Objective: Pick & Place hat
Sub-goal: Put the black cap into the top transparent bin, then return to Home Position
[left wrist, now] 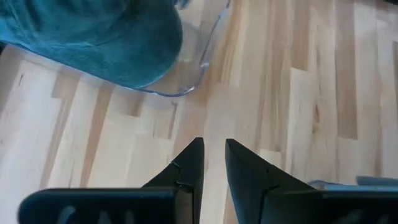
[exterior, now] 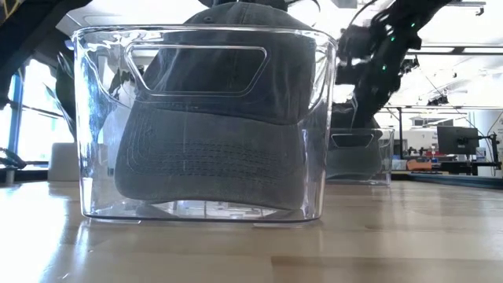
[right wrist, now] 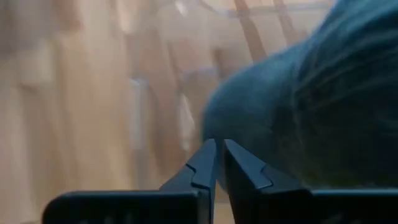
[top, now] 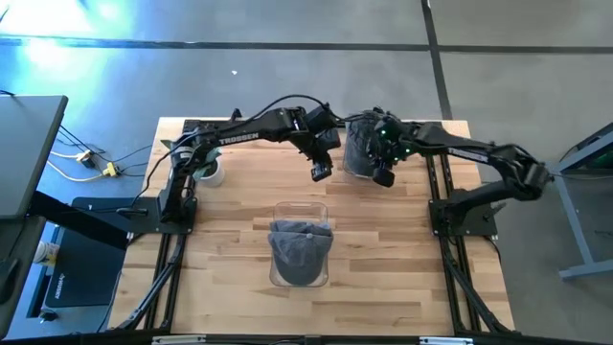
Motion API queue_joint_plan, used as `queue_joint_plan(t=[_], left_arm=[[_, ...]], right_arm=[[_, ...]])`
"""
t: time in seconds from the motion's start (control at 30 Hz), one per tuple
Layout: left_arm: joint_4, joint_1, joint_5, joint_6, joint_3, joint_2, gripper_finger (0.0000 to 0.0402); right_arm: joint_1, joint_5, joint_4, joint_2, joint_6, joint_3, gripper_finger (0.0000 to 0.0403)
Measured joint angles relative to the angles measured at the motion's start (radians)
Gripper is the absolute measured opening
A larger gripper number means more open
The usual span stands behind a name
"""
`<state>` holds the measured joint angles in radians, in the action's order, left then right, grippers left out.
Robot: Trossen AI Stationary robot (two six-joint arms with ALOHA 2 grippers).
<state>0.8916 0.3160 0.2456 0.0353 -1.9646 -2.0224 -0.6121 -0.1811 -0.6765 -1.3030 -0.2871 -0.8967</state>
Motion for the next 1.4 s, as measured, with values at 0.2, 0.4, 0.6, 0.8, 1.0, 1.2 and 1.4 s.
queue_joint_plan(t=[0.2,0.4,0.6,0.8,1.0,1.2,1.4], left_arm=[[0.022,-0.01,0.031,-0.003,-0.001,0.017,0.0047],[0.021,-0.019,0.038,-0.007,-0.001,0.026,0.0038],[0.025,-0.022,0.039,-0.007,-0.001,0.042,0.0034],[0.037,-0.023,0.062,-0.007,-0.001,0.06,0.0034],[0.044,-0.024,0.088,0.033,-0.003,0.076,0.0034],[0.042,-0.024,0.089,0.04,-0.001,0.075,0.0034],[0.022,-0.029,0.087,0.011,-0.001,0.075,0.0034]], right_arm=[[0.0,0.191,0.024,-0.068,-0.053,0.0,0.0006],[-0.002,0.316,0.111,-0.052,-0.054,0.0,0.0003],[-0.016,0.287,0.134,-0.043,-0.051,0.0,0.0007],[0.002,0.148,0.096,0.074,0.056,0.0,0.0005],[0.02,-0.011,0.062,0.27,0.184,0.0,0.0003],[0.033,-0.298,0.2,0.502,0.353,0.082,0.0001],[0.135,-0.348,0.521,0.777,0.612,0.348,0.0001]])
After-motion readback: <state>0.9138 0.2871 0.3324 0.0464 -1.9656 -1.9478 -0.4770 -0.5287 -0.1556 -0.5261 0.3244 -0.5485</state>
